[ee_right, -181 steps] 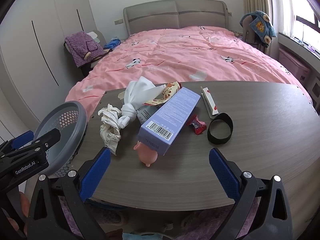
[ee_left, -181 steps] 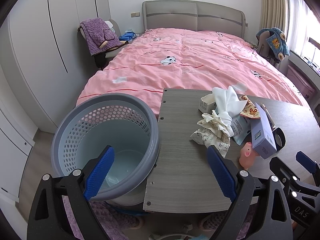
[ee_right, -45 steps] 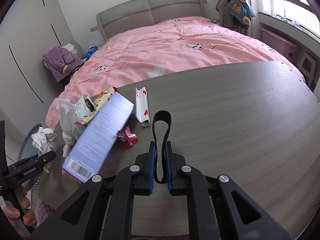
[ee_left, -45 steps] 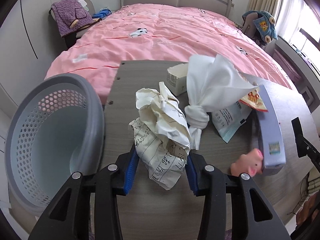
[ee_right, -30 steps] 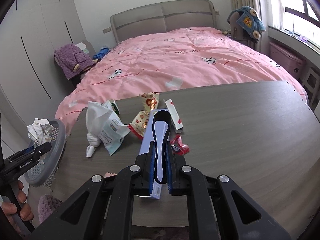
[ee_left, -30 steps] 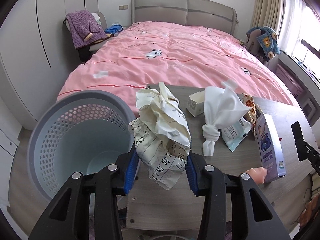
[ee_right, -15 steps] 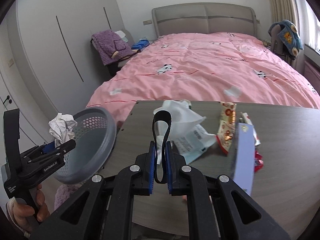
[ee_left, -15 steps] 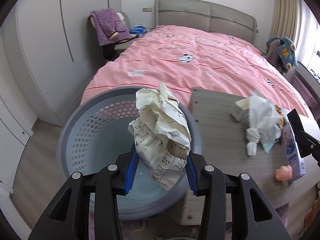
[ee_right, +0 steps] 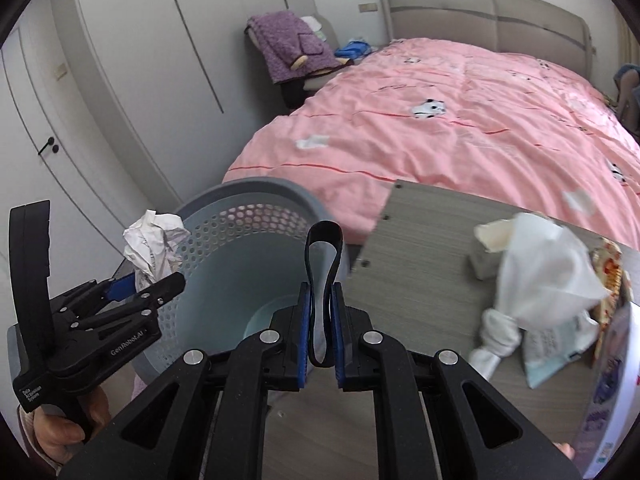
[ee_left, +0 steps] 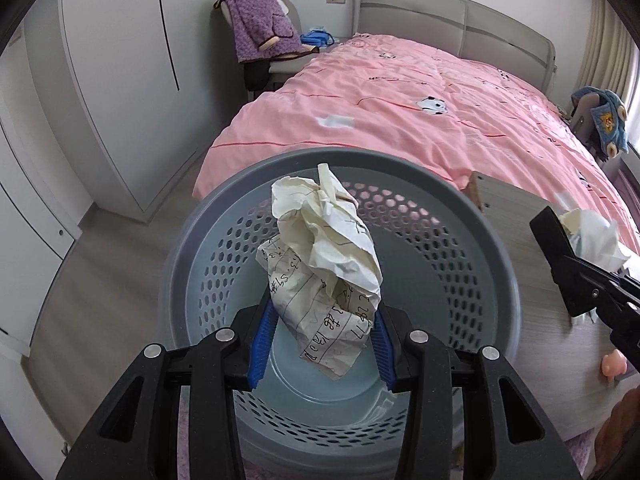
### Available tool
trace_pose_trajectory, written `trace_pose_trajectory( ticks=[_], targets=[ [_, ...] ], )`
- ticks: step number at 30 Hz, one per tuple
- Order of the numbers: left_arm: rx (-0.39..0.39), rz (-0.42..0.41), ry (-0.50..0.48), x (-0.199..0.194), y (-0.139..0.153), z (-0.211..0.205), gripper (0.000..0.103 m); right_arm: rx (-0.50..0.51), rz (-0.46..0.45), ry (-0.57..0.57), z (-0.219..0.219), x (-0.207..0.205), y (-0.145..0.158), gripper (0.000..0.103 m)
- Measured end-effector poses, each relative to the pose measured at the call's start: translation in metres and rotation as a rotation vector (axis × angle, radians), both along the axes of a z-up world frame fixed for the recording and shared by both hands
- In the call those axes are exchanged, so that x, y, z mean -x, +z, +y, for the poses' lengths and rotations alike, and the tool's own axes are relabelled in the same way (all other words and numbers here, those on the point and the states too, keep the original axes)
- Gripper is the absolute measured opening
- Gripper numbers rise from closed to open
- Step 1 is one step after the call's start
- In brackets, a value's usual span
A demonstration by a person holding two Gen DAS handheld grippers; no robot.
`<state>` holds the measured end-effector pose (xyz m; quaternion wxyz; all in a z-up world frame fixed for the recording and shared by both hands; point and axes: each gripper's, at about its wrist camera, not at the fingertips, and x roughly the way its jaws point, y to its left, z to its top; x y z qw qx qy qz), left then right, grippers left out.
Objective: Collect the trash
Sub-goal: 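Drop the paper into the basket with the left gripper while the right drops the band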
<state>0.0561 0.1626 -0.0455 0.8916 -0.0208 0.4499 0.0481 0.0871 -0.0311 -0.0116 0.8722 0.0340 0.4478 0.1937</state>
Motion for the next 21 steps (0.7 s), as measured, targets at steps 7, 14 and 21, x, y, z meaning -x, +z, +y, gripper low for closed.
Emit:
trace_pose_trajectory(
  ticks=[7, 14, 21],
  targets=[
    [0.008, 0.023, 0.025, -0.012, -0.012, 0.018, 0.042, -0.007, 0.035, 0.062, 0.031, -0.012, -0.011, 0.011],
    [0.023, 0.033, 0.036, -0.016, -0.017, 0.025, 0.042, 0.001, 0.045, 0.087, 0.045, -0.017, -0.018, 0.013],
    [0.014, 0.02, 0.044, -0.012, -0.013, 0.024, 0.051, 0.005, 0.014, 0.082, 0.044, -0.015, -0.014, 0.038]
  ],
)
